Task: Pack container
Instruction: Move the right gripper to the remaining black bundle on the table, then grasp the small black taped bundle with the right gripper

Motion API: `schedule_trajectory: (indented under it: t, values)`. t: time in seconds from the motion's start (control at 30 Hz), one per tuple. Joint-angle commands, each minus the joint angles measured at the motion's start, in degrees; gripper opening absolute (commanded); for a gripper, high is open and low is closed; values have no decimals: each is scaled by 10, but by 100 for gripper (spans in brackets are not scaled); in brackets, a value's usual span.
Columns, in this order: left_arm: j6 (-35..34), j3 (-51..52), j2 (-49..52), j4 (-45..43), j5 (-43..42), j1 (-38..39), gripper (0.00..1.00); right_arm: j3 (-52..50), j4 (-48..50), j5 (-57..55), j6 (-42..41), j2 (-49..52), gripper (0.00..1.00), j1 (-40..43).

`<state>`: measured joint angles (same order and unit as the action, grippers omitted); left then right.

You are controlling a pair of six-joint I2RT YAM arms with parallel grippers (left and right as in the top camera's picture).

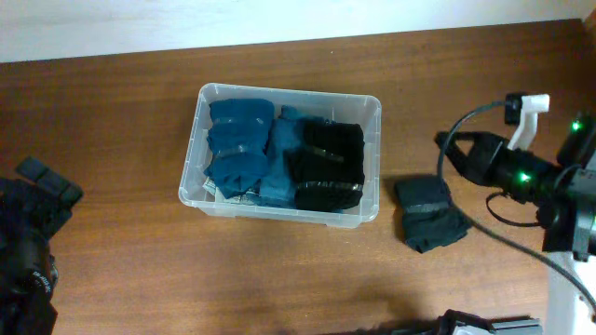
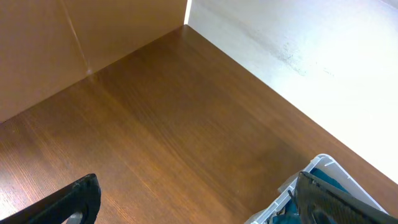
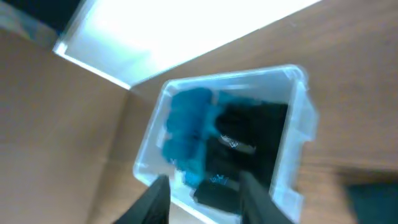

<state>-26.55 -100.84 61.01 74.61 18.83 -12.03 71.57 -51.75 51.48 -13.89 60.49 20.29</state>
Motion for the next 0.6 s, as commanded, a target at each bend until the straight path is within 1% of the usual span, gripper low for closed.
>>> schedule_trajectory:
  t: [0.0,0.1,0.13,0.17,0.23,0.4,0.57]
  values:
    - [9,-4,0,1,0,-2,99,10,-22,-111,-26,12,52,-13]
    - [9,-4,0,1,0,-2,99,8,-69,-225,7,45,85,0]
    - [9,-4,0,1,0,-2,100,2,-91,-277,35,75,96,13]
    - [9,-4,0,1,0,-2,99,-2,-102,-302,46,96,99,23]
    - [9,-4,0,1,0,-2,99,-7,-119,-339,47,136,99,42]
    - [9,-4,0,1,0,-2,99,-20,-139,-342,60,273,99,102]
    - [9,-4,0,1,0,-2,100,-44,-131,-341,67,358,99,117]
